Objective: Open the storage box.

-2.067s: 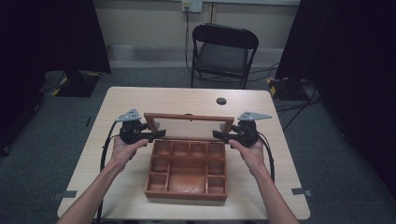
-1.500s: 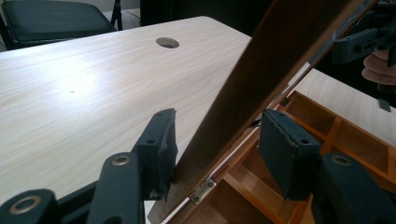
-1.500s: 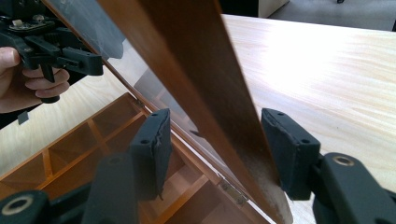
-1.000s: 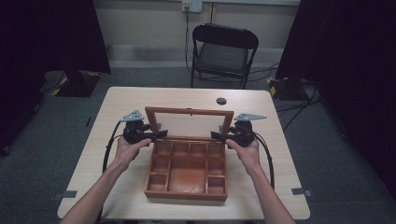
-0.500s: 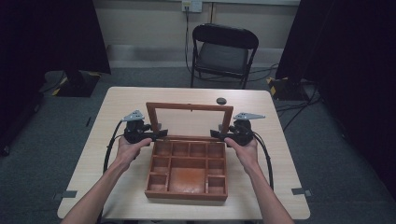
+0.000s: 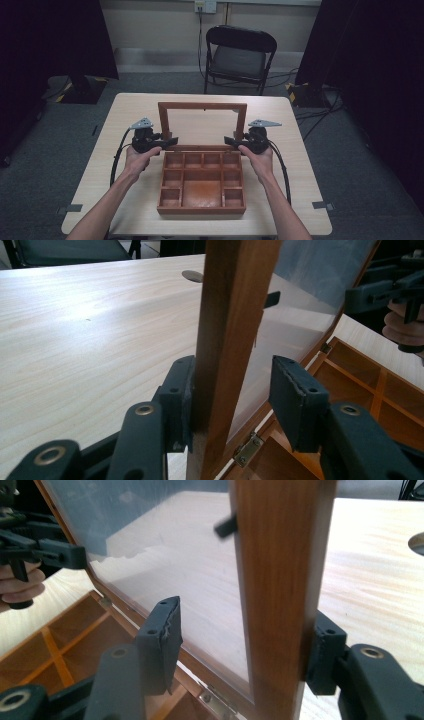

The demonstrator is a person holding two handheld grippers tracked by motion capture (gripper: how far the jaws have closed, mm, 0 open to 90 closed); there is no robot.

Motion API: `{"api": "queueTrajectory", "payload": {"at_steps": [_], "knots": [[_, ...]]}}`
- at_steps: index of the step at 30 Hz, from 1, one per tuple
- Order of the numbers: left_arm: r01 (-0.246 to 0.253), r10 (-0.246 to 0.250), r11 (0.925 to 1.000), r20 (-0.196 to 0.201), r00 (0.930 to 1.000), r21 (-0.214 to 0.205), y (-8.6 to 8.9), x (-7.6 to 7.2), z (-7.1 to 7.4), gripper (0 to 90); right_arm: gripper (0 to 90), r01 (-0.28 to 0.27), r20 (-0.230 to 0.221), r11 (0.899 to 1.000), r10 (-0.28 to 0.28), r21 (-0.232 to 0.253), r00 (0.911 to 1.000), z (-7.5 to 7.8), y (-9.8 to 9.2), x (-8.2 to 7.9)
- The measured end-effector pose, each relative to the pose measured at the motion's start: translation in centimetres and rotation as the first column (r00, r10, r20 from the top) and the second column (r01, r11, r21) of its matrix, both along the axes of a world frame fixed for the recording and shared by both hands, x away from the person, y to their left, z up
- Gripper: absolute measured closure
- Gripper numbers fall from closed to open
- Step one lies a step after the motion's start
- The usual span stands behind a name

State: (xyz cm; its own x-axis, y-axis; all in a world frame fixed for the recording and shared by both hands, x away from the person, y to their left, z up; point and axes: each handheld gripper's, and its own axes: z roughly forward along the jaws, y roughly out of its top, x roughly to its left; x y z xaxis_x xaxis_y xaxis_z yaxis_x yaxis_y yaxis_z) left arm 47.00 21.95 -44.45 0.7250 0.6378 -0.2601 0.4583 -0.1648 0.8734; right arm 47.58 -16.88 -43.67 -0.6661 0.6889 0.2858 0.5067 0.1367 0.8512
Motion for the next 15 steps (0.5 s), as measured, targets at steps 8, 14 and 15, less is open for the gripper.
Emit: {"api": "queueTrajectory", "payload": {"at_steps": [8,14,15], "knots": [[-0.023,0.023,0.9996,-0.014,0.9996,0.016,0.3,0.1,-0.5,58.3,42.8,0.012,-0.013,1.000,-0.012,-0.013,0.9998,-0.6,-0.2,0.2],[-0.045,0.045,0.9990,-0.036,0.9983,0.001,0.6,0.3,-1.4,60.0,47.3,0.031,-0.026,0.999,-0.032,-0.017,0.9992,-1.3,-0.2,0.6],[-0.045,0.045,0.9990,-0.036,0.9983,0.001,0.6,0.3,-1.4,60.0,47.3,0.031,-0.026,0.999,-0.032,-0.017,0.9992,-1.3,-0.2,0.6]]}}
